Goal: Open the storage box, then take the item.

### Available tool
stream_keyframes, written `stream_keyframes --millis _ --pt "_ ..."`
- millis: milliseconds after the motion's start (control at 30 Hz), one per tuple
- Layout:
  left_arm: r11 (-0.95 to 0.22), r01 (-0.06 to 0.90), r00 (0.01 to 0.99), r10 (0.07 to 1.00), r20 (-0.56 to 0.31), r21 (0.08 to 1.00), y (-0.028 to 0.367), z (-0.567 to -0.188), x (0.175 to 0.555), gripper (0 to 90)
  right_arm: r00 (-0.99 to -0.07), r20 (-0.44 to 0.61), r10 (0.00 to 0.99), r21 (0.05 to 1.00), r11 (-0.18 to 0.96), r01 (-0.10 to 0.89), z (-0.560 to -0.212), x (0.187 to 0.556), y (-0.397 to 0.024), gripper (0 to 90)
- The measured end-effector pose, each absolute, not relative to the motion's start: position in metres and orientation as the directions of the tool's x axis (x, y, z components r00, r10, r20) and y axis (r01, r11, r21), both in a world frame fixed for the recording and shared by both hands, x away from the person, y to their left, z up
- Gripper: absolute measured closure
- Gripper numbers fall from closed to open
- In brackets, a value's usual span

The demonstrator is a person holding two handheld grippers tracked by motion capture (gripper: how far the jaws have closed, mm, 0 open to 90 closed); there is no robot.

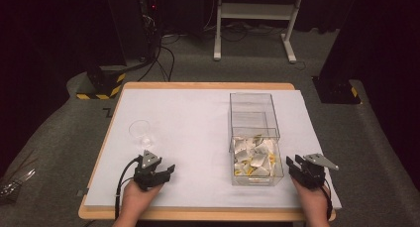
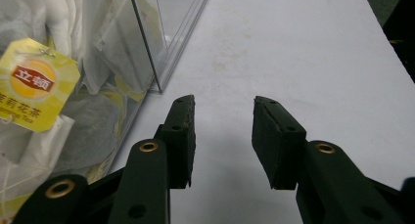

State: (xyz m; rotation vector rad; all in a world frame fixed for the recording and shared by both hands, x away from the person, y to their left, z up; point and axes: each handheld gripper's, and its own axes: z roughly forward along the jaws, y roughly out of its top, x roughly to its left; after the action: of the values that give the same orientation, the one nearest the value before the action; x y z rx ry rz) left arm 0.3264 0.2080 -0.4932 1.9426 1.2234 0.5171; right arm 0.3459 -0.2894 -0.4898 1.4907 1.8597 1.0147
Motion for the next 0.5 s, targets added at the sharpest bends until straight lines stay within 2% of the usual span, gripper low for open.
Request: stream_keyframes --millis 500 --pt "-0.308 0.503 0.545 0.838 -0.021 0.808 0.177 -0.466 0.323 38.6 -0.269 0.033 0.963 0.806 0.134 0.576 -0.494 0.346 -0.289 57.3"
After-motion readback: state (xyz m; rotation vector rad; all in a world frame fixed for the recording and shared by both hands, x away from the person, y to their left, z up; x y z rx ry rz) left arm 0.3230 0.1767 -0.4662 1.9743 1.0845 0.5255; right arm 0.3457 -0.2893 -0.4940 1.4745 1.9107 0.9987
